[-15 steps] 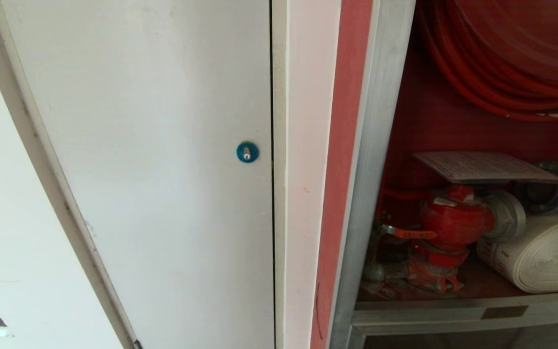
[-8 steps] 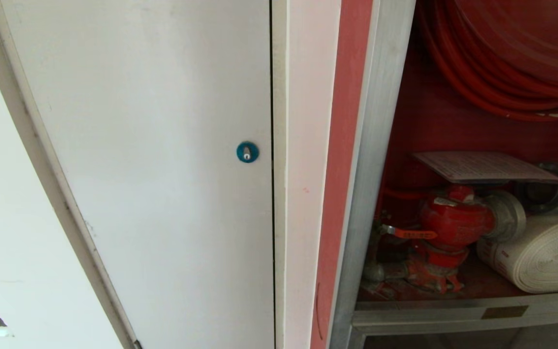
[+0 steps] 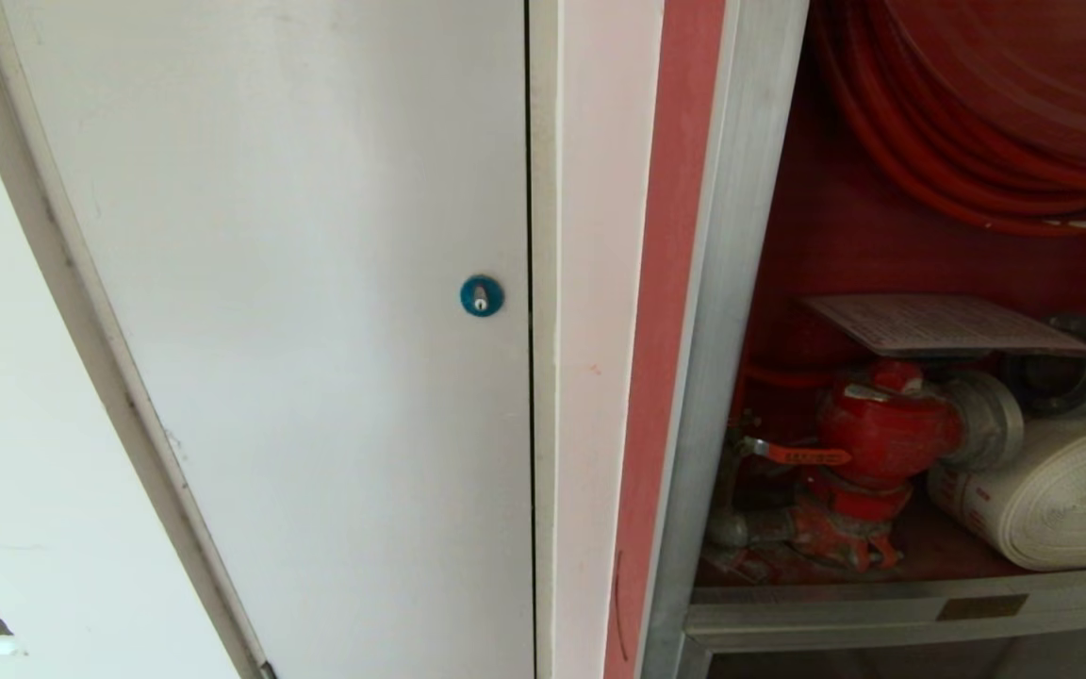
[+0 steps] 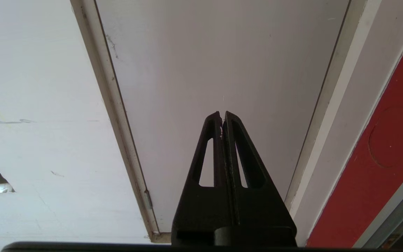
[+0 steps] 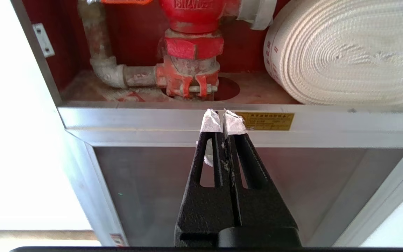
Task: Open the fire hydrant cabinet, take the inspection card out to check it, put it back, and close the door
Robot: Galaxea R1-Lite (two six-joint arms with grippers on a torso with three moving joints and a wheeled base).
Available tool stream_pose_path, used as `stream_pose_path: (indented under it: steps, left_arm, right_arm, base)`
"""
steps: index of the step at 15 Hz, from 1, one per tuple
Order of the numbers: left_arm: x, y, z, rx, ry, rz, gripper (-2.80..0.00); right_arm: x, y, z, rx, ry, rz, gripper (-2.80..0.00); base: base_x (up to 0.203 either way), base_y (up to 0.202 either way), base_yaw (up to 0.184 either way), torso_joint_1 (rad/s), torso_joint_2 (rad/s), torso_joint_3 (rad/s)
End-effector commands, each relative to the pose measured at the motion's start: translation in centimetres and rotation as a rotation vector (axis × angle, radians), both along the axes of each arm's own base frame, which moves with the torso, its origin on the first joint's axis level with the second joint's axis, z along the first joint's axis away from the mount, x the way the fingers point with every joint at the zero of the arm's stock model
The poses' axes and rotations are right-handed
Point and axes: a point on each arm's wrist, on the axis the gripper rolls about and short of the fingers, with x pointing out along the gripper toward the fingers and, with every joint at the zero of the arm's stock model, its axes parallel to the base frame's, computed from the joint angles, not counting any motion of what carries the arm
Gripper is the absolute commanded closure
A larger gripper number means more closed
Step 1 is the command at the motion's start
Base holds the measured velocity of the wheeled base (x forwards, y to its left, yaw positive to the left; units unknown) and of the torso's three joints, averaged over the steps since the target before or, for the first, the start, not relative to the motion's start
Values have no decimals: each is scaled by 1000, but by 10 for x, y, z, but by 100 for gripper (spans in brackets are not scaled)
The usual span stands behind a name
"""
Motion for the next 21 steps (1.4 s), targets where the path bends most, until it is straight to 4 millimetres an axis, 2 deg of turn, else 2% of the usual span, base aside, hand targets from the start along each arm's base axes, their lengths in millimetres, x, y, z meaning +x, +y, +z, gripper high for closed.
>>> stream_pose_path:
  steps: [1, 21]
  left_arm:
    - [0, 0, 0, 0, 1, 0, 0]
    - [0, 0, 0, 0, 1, 0, 0]
  right_arm:
    - [0, -1, 0, 40, -3, -24, 0]
    - [0, -1, 0, 42, -7, -26, 0]
  base:
    - [0, 0, 0, 0, 0, 0]
    - [0, 0, 0, 0, 0, 0]
